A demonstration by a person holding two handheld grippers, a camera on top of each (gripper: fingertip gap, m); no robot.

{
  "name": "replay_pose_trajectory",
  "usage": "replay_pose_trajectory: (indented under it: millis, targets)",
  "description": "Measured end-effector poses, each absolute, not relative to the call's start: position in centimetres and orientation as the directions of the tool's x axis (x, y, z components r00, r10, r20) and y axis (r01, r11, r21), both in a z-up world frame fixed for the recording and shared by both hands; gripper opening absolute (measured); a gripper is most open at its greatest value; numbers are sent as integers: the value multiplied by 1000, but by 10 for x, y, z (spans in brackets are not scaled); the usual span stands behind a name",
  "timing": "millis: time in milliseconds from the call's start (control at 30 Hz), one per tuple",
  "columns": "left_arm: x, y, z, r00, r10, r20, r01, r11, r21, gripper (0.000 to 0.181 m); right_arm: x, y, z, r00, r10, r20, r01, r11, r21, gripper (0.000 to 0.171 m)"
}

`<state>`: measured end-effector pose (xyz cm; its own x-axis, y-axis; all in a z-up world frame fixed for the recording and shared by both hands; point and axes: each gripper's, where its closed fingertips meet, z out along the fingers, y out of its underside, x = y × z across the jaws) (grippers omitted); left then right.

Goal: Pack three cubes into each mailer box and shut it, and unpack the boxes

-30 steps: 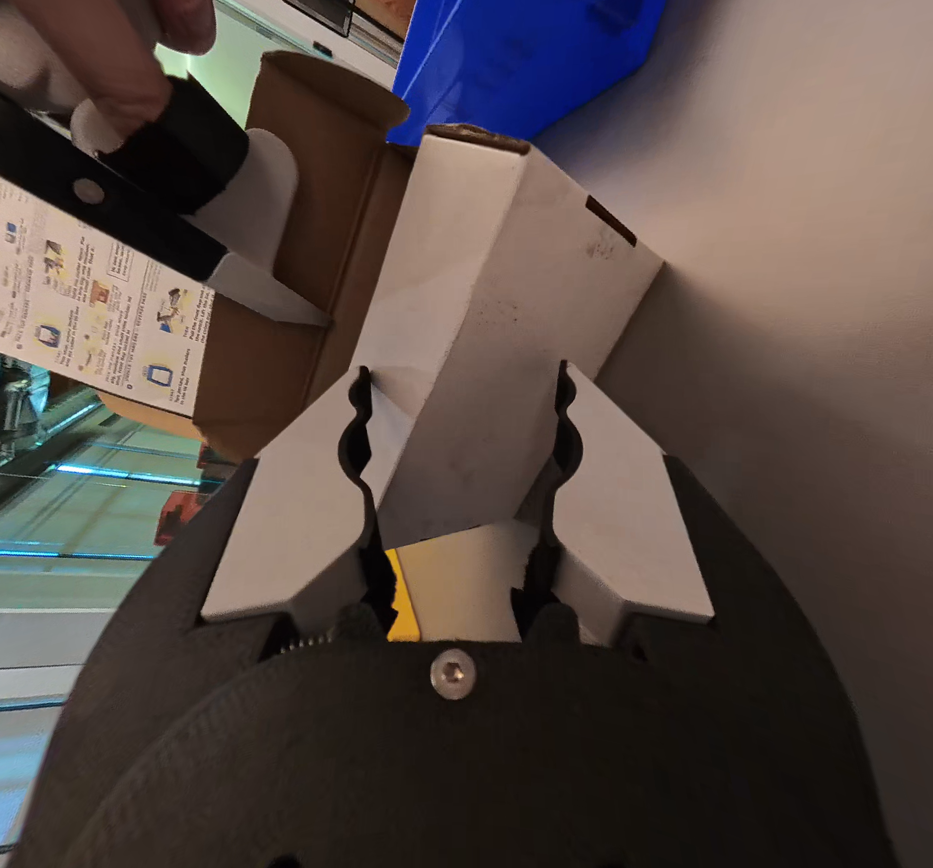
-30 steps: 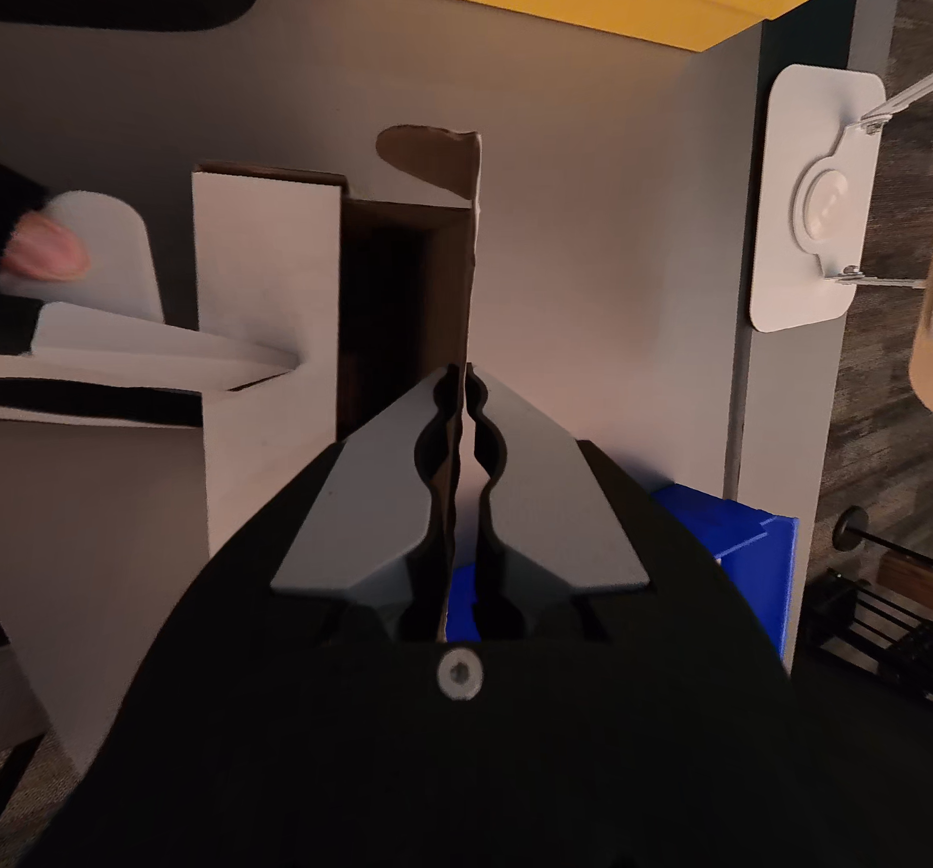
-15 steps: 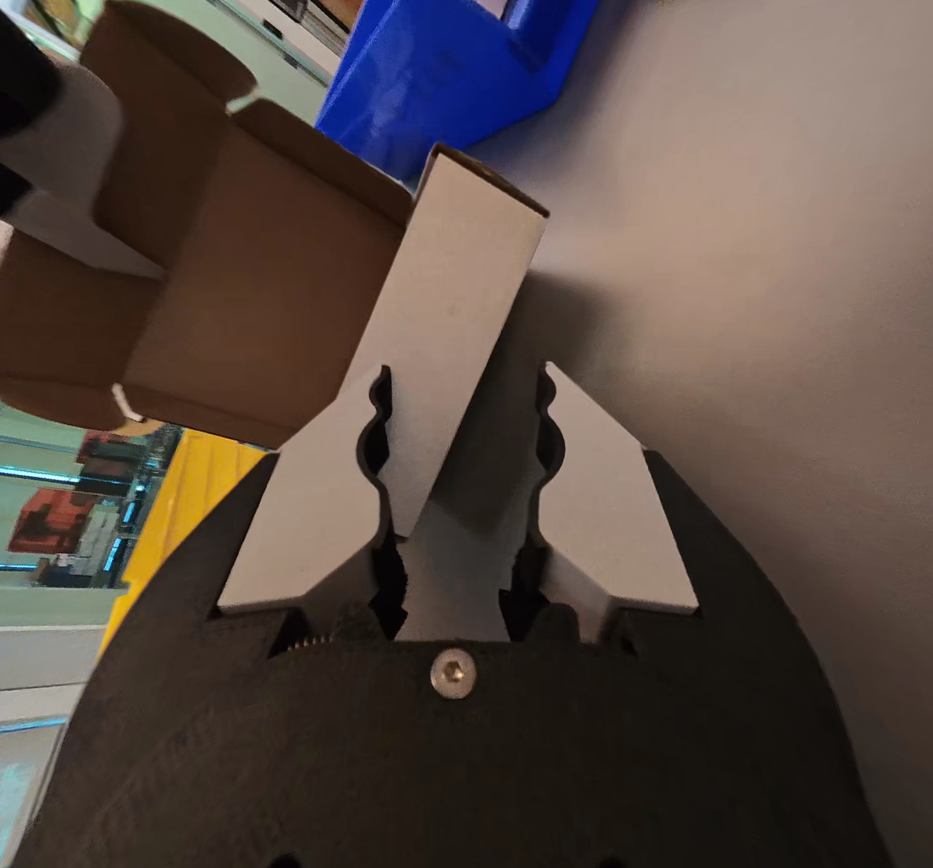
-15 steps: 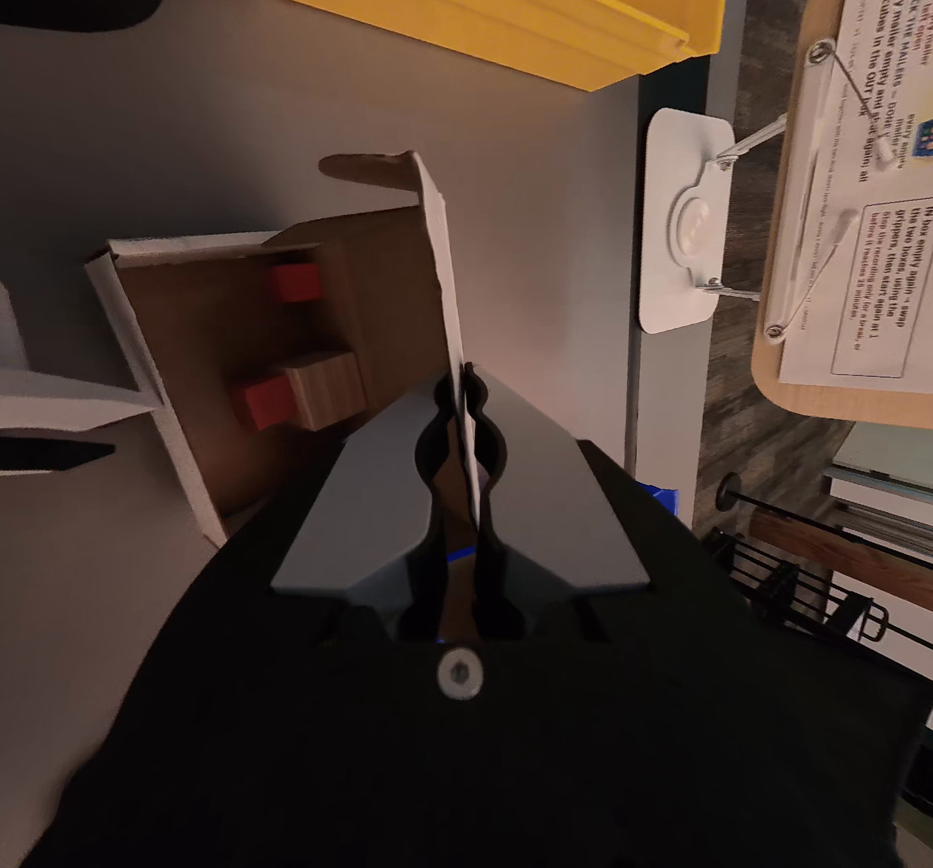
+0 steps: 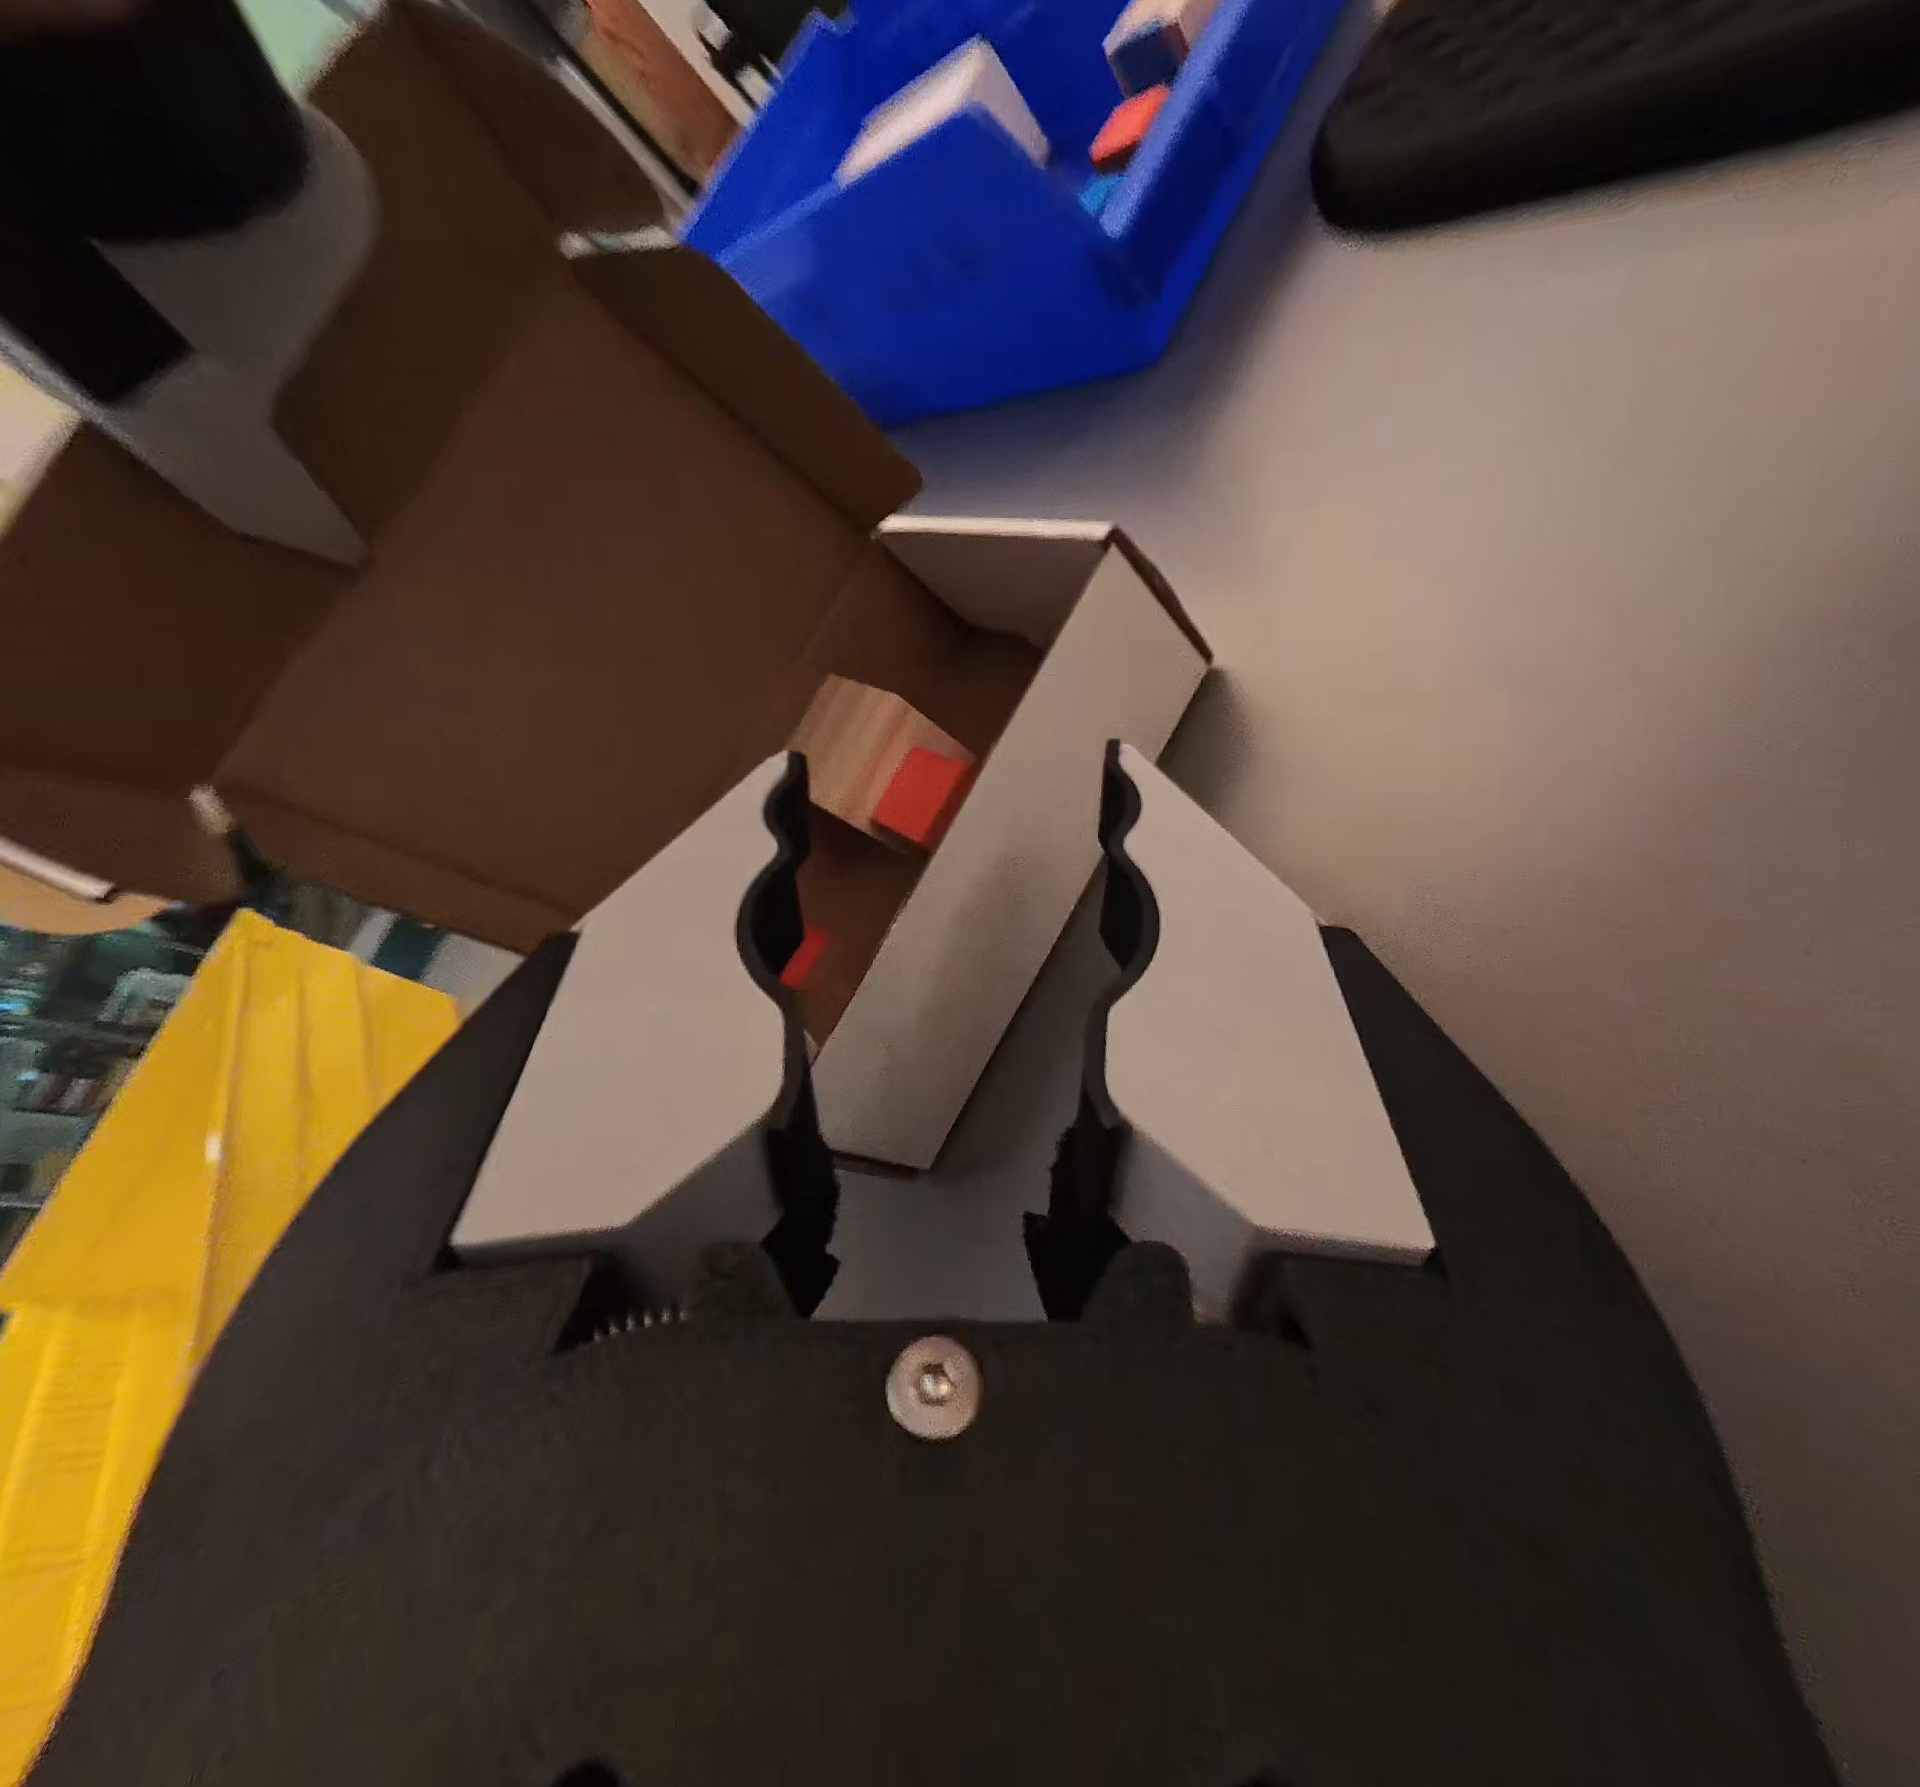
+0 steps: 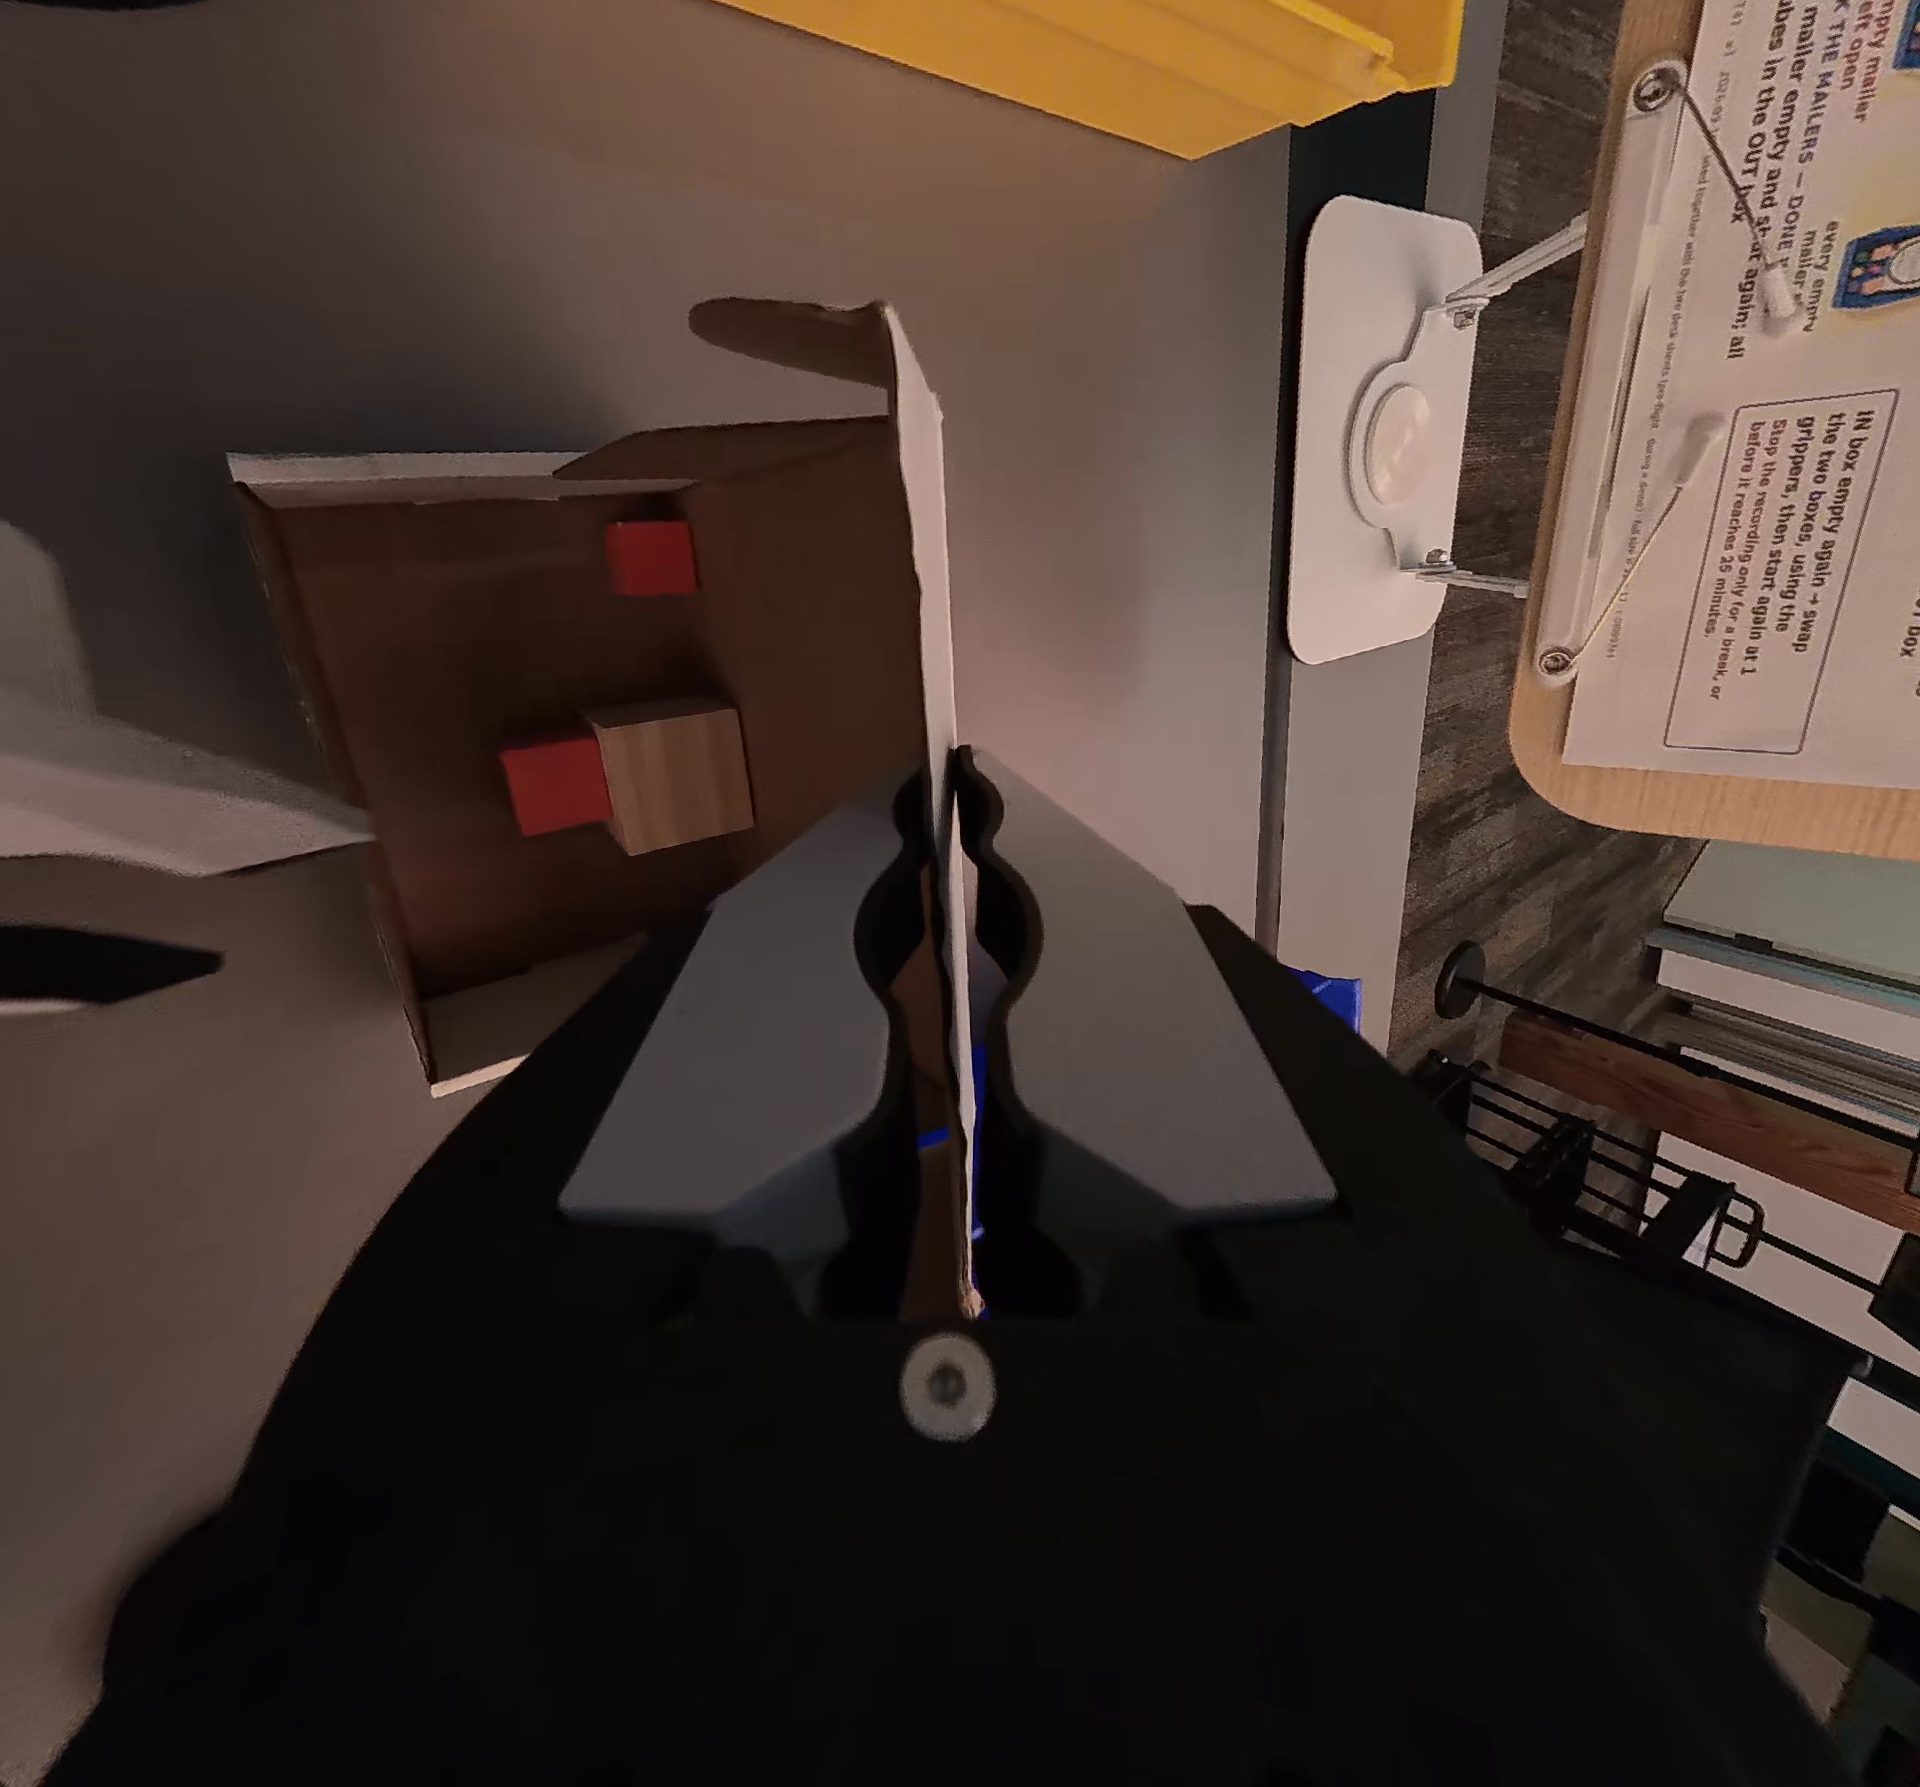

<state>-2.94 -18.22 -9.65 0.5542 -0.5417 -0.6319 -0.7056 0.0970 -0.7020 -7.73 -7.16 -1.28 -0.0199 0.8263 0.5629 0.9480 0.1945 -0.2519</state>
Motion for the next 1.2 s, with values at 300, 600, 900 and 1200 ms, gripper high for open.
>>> replay_pose_trajectory:
  millis: [300,600,900,1200]
  targets:
    - [-34,-160,-133,533,-648,-544,-728,-22,-685,32,-77,-62,-13,-26,829,559,953,190,-237,2]
    - [-32,-159,-137,526,-638,-562,-732,-4,-681,29,-84,4,-45,-65,821,567,974,176,-144,2]
    - [-32,-159,-137,529,-635,-562,-727,2,-686,28,-90,34,-101,-63,863,502,977,157,-147,4]
    - [-32,-158,-137,530,-631,-567,-729,4,-685,28,-91,33,-92,-42,872,488,970,152,-188,4]
